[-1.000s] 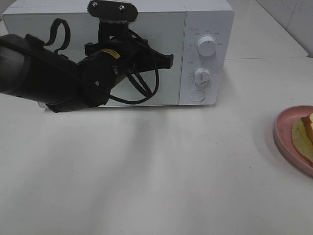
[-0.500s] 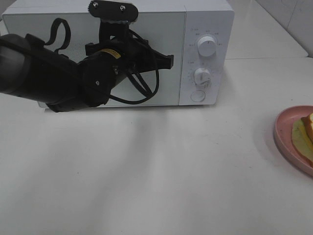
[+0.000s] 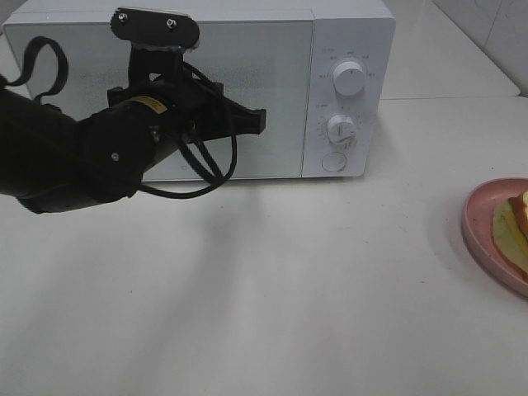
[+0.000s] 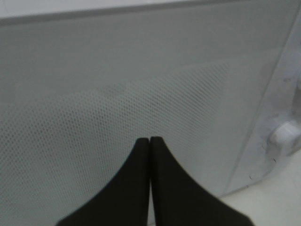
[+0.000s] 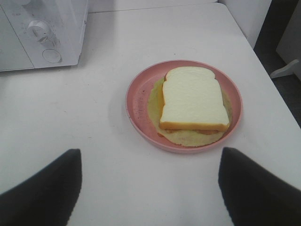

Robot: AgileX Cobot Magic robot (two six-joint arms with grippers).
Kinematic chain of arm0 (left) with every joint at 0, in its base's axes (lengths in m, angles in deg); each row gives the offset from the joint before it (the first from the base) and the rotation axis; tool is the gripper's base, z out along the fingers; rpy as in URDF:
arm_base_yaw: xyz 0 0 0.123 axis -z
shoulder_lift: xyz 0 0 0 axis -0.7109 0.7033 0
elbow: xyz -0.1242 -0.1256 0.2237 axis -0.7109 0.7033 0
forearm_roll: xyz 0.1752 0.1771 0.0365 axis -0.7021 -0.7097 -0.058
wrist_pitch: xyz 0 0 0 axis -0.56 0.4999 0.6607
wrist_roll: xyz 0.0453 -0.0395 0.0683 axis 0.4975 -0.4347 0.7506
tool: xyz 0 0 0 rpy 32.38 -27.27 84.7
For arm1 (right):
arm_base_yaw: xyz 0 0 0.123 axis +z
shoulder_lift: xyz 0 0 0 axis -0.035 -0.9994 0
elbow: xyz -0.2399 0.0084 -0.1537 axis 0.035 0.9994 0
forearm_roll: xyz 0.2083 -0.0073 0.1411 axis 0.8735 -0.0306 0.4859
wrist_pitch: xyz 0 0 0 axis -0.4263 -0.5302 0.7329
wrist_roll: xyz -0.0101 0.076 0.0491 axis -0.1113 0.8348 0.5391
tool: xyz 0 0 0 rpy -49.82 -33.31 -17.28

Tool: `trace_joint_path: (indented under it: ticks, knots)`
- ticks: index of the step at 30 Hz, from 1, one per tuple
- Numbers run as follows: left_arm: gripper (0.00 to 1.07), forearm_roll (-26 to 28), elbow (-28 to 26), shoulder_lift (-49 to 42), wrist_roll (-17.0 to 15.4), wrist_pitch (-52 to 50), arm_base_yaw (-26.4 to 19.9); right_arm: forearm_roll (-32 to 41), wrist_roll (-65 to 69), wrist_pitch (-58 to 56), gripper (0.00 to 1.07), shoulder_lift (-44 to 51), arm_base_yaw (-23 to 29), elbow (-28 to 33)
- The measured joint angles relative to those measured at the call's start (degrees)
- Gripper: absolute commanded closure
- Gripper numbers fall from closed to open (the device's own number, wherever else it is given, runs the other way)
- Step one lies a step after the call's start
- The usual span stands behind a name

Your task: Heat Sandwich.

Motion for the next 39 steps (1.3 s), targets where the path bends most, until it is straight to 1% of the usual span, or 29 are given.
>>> trace_joint_path:
  ticks: [1,2,3,4,6,10,14,16,17,18,19,21,23,24,25,26,27,28,29,30,31,32,33,35,36,37,39]
  knots:
    - [0.85,-0.1,0.8,-1.0,0.0,1.8,0.0,0.0,0.0,0.0,0.31,0.0,0.0,0.0]
    - [0.53,-0.1,2.1,-2.9,0.0,5.3,0.0,0.0,0.0,0.0,0.31,0.0,0.0,0.0]
    - [0.53,-0.1,2.1,-2.9,0.0,5.3,0.0,0.0,0.0,0.0,0.31,0.0,0.0,0.0]
    - [0.34,-0.1,2.8,-4.0,0.0,7.3,0.0,0.0,0.0,0.0,0.31,0.0,0.0,0.0]
    - [0.04,-0.1,4.6,-6.8,0.0,11.8,0.0,0.0,0.0,0.0,0.31,0.0,0.0,0.0]
    - [0.04,-0.1,6.0,-9.0,0.0,14.2,0.0,0.0,0.0,0.0,0.31,0.0,0.0,0.0]
    - [0.05,-0.3,7.7,-11.6,0.7,17.7,0.0,0.0,0.0,0.0,0.31,0.0,0.0,0.0]
    - [0.05,-0.5,9.1,-13.3,1.3,21.6,0.0,0.0,0.0,0.0,0.31,0.0,0.0,0.0]
    - [0.05,-0.5,9.1,-13.3,1.3,21.6,0.0,0.0,0.0,0.0,0.31,0.0,0.0,0.0]
    - [0.05,-0.8,9.2,-13.9,1.8,23.1,-0.2,0.0,0.0,0.0,0.31,0.0,0.0,0.0]
    - [0.05,-1.6,9.4,-15.0,2.8,27.8,-0.9,0.0,0.0,0.0,0.31,0.0,0.0,0.0]
    - [0.05,-1.9,9.5,-16.0,3.3,32.2,-2.2,0.0,0.0,0.0,0.31,0.0,0.0,0.0]
    - [0.05,-2.0,9.5,-16.5,3.3,34.1,-3.0,0.0,0.0,0.0,0.31,0.0,0.0,0.0]
    - [0.05,-2.1,9.5,-17.5,3.3,39.4,-5.6,0.0,0.0,0.0,0.31,0.0,0.0,0.0]
    - [0.05,-2.1,9.3,-18.0,3.3,42.5,-6.9,0.0,0.0,0.0,0.31,0.0,0.0,0.0]
    - [0.05,-2.1,9.3,-18.0,3.3,42.5,-6.9,0.0,0.0,0.0,0.31,0.0,0.0,0.0]
    - [0.05,-2.1,9.1,-18.4,3.3,46.1,-8.5,0.0,0.0,0.0,0.31,0.0,0.0,0.0]
    - [0.05,-2.6,8.4,-19.2,3.3,52.5,-12.1,0.0,0.0,0.0,0.31,0.0,0.0,0.0]
    - [0.05,-3.1,7.9,-19.6,3.3,56.0,-14.0,0.0,0.0,0.0,0.31,0.0,0.0,0.0]
    - [0.05,-3.5,7.5,-20.0,3.3,58.7,-15.5,0.0,0.0,0.0,0.31,0.0,0.0,0.0]
    - [0.05,-3.5,7.5,-20.0,3.3,58.7,-15.5,0.0,0.0,0.0,0.31,0.0,0.0,0.0]
    - [0.05,-4.0,6.9,-20.3,3.3,62.2,-17.4,0.0,0.0,0.0,0.31,0.0,0.0,0.0]
    - [0.05,-5.0,5.9,-21.0,3.3,68.8,-20.7,0.0,0.0,0.0,0.31,0.0,0.0,0.0]
    - [0.05,-5.9,5.2,-21.7,3.3,74.3,-24.5,0.0,0.0,0.0,0.31,0.0,0.0,0.0]
    - [0.05,-5.9,5.2,-21.7,3.3,74.3,-24.5,0.0,0.0,0.0,0.31,0.0,0.0,0.0]
    - [0.05,-6.8,4.8,-22.3,3.2,79.5,-27.7,0.0,0.0,0.0,0.31,0.0,0.0,0.0]
    - [0.05,-7.8,4.7,-23.0,3.2,84.3,-31.1,0.0,0.0,0.0,0.31,0.0,0.0,0.0]
